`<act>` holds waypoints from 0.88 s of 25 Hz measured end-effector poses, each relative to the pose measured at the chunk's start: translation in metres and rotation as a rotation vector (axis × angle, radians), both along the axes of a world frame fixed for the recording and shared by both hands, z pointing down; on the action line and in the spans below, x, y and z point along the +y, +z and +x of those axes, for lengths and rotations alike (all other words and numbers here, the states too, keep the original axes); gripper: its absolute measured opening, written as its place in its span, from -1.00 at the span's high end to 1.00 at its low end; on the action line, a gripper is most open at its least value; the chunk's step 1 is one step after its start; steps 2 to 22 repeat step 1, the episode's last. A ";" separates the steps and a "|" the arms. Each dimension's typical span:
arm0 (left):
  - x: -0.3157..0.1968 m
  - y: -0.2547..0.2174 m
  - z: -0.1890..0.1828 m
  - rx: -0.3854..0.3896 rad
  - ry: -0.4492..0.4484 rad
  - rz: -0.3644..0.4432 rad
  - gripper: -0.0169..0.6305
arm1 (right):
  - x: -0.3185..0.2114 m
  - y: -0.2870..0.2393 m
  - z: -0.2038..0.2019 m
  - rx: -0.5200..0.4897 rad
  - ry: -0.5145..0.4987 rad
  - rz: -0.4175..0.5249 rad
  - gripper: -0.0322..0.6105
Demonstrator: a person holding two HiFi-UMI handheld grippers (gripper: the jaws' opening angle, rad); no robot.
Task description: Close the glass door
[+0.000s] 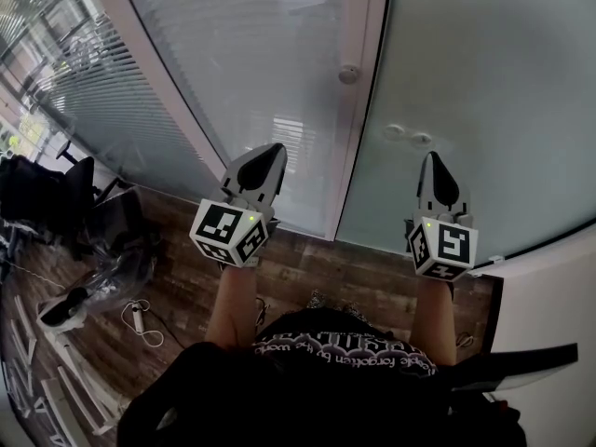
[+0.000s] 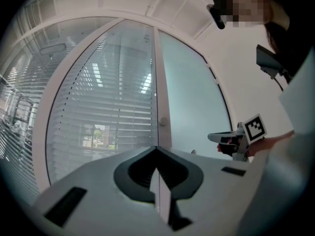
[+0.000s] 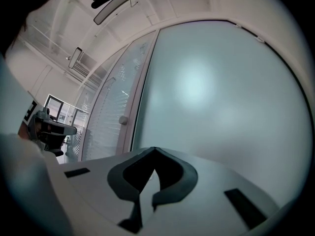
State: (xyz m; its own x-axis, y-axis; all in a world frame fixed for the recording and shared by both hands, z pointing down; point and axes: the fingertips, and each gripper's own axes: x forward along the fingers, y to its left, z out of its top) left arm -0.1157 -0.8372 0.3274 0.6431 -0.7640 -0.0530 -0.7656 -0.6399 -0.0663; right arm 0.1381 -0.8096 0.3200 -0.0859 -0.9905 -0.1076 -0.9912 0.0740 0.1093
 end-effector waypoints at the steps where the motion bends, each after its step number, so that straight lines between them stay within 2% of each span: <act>1: 0.000 0.001 0.001 0.003 0.004 -0.006 0.94 | 0.000 0.001 -0.001 0.001 -0.003 -0.003 0.89; 22: 0.000 0.001 0.001 0.003 0.004 -0.006 0.94 | 0.000 0.001 -0.001 0.001 -0.003 -0.003 0.89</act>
